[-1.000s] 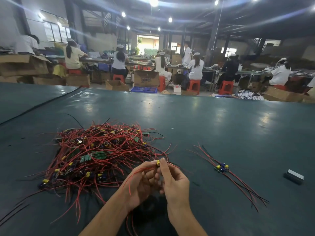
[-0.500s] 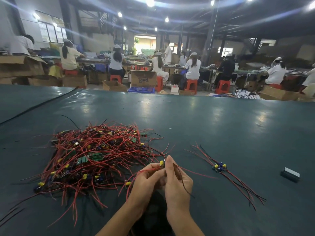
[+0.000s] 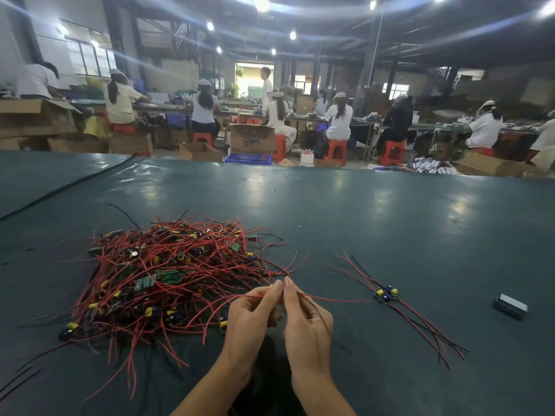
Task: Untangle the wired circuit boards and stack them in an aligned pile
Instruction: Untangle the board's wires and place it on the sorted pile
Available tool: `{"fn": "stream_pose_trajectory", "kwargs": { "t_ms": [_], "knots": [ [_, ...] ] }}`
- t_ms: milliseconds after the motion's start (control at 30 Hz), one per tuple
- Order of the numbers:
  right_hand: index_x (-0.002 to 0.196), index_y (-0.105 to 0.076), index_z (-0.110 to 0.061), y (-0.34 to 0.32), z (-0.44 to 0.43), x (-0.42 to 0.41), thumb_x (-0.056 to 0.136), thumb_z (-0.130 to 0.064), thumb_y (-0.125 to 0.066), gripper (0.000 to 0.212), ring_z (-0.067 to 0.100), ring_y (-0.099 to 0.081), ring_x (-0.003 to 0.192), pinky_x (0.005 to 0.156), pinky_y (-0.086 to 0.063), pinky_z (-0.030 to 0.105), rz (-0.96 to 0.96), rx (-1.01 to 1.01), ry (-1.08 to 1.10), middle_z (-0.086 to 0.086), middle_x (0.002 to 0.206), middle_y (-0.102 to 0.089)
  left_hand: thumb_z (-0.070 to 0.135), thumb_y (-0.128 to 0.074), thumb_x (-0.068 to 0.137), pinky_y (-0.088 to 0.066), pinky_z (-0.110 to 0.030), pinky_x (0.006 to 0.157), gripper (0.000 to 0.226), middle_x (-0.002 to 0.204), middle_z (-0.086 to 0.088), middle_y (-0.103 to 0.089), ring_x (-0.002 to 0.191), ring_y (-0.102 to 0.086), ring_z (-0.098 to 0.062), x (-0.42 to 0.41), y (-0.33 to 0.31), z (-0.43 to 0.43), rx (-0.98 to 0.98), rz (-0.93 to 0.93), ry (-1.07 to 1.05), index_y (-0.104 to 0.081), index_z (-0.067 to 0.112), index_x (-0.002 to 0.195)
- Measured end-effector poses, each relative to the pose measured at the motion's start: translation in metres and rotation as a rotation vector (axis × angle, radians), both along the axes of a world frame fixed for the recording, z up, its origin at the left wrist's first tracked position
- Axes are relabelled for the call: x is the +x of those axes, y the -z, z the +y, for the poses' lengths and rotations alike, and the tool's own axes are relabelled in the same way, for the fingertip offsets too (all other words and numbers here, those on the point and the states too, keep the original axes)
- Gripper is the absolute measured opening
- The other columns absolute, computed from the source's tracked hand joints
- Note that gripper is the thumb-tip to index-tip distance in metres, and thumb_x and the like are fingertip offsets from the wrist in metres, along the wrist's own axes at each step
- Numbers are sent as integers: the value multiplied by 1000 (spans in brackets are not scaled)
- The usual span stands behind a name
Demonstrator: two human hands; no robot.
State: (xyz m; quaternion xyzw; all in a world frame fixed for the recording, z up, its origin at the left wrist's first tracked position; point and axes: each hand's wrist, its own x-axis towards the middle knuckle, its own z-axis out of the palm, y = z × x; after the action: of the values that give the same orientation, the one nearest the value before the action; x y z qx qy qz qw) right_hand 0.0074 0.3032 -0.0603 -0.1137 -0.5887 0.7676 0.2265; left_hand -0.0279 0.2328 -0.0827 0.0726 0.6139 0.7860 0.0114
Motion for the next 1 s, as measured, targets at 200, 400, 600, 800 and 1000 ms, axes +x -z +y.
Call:
{"fn": "stream_pose_trajectory", "kwargs": {
  "t_ms": [200,400,600,800,1000],
  "knots": [
    [69,-81,-21,1,4,-3,89,-25,-70,23,19,-75,72,66,-62,29,-110,-151,-19,7,76,-77,39,-72,68,-56,-25,60,29,87,-18,-74,75,-73,-26,1,-1,-1,116,-139,63,-76,13,82],
    [65,-79,-21,5,7,-4,85,-28,-73,22,21,-72,65,65,-61,35,-112,-101,97,7,67,-74,39,-71,71,-56,-27,64,25,86,-17,-74,76,-72,-25,3,-1,-1,62,-121,90,-76,16,77],
    [59,-77,-19,10,11,-6,78,-30,-81,23,14,-66,52,59,-57,30,-198,-185,146,5,58,-70,31,-73,82,-56,-33,72,21,85,-14,-74,81,-71,-27,1,5,0,-41,-132,62,-73,10,83],
    [61,-77,-18,10,10,-7,85,-24,-75,25,13,-69,56,50,-54,21,-127,-189,122,7,64,-73,39,-71,72,-53,-25,64,29,79,-9,-74,71,-70,-18,3,-1,1,-24,-123,87,-74,11,82],
    [57,-75,-16,7,16,-10,81,-20,-79,25,21,-69,62,66,-59,35,-196,-265,106,9,66,-73,27,-72,83,-55,-27,67,21,85,-14,-74,76,-71,-23,3,0,0,20,-153,81,-72,6,86]
  ]
}}
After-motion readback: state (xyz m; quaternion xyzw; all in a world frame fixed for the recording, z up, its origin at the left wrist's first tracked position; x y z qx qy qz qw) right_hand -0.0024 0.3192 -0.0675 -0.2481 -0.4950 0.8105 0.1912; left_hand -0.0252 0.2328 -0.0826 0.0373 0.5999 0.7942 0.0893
